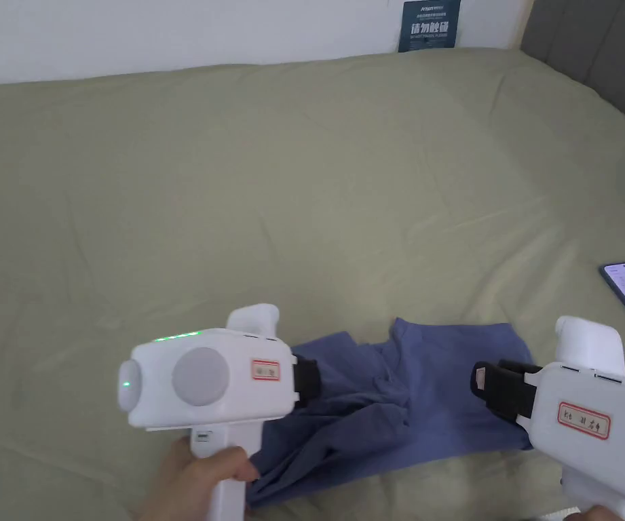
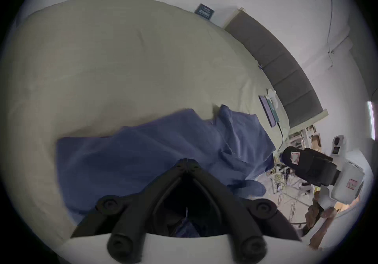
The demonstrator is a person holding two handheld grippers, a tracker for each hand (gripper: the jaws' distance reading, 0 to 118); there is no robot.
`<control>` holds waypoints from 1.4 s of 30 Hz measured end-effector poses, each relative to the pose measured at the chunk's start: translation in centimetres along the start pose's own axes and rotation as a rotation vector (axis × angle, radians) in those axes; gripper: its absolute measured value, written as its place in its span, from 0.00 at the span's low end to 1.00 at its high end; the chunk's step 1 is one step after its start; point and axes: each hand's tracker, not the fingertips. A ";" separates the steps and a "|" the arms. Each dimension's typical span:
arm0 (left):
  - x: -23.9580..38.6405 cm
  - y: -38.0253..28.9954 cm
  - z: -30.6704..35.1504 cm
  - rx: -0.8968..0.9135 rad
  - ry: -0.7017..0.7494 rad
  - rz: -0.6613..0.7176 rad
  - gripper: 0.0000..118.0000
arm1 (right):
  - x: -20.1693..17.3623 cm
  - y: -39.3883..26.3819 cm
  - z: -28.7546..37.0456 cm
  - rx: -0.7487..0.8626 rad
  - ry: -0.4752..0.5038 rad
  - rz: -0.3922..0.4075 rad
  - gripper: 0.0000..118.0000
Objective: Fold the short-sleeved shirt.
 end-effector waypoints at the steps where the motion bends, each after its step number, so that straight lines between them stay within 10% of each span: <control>1: 0.6 -0.2 -0.9 -0.030 -0.031 -0.004 0.01 | 0.2 0.0 0.0 -0.001 -0.002 0.002 0.00; 19: 8.3 -2.5 -6.2 -0.147 -0.196 -0.161 0.01 | 1.8 -0.1 0.4 -0.023 -0.042 -0.012 0.00; 36: -14.1 -5.2 12.7 0.110 -0.144 0.273 0.02 | -3.3 0.4 0.6 0.003 0.001 0.058 0.00; 38: -14.8 -5.9 12.3 0.102 -0.152 0.282 0.25 | -4.2 0.4 0.5 -0.002 0.013 0.073 0.00; 40: -14.9 -6.3 11.4 0.112 -0.225 0.341 0.72 | -4.8 0.3 0.2 -0.013 0.010 0.091 0.00; 42: -15.1 -6.7 10.1 0.117 -0.334 0.364 0.76 | -5.1 0.3 0.2 -0.019 0.006 0.108 0.00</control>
